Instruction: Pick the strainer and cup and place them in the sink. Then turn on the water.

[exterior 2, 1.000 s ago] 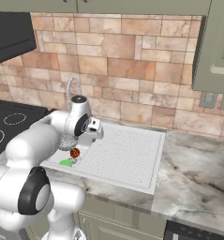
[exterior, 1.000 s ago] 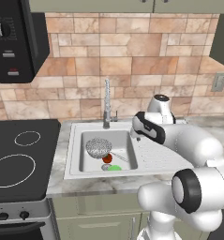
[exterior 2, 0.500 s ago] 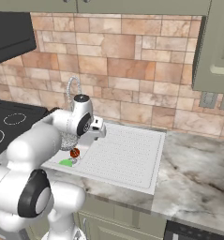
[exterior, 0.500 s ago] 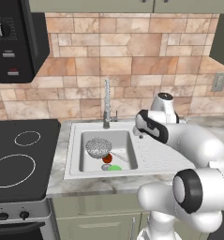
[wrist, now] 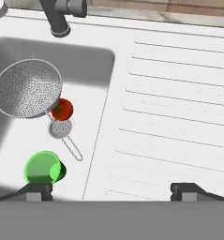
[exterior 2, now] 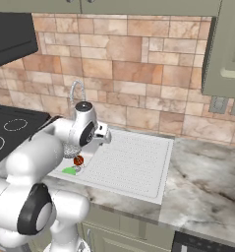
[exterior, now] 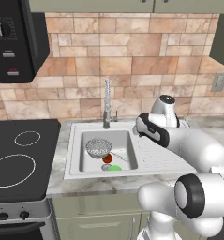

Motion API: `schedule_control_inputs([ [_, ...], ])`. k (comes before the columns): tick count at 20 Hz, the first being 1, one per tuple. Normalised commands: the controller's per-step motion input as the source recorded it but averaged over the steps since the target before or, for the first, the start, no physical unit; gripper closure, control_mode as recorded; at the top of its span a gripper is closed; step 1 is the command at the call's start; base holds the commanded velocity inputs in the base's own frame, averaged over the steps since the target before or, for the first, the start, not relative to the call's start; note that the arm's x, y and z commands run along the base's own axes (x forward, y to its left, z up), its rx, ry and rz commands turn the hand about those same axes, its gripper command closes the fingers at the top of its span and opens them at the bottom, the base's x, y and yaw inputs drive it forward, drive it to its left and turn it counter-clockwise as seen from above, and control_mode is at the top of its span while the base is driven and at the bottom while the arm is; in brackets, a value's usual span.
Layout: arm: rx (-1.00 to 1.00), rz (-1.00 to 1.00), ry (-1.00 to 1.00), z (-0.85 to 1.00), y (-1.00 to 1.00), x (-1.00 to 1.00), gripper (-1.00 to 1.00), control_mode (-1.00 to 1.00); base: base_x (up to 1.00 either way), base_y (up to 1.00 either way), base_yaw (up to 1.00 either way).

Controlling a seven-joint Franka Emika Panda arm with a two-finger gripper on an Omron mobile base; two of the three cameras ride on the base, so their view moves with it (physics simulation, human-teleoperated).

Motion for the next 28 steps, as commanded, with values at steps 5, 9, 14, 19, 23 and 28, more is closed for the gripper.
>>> schedule_control_inputs([
  [5, 0.0, 0.0, -0.16, 0.0, 0.0, 0.19, -1.0, -1.0, 0.0, 0.0, 0.0],
  [9, 0.0, 0.0, -0.12, 0.0, 0.0, 0.19, -1.0, -1.0, 0.0, 0.0, 0.0],
  [14, 0.0, 0.0, -0.1, 0.0, 0.0, 0.26, -1.0, -1.0, 0.0, 0.0, 0.0],
  [19, 0.0, 0.0, -0.08, 0.0, -0.01, 0.3, -1.0, -1.0, 0.0, 0.0, 0.0],
  [23, 0.0, 0.0, -0.13, 0.0, 0.0, 0.29, -1.0, -1.0, 0.0, 0.0, 0.0],
  [28, 0.0, 0.0, -0.11, 0.0, 0.0, 0.23, -1.0, -1.0, 0.0, 0.0, 0.0],
])
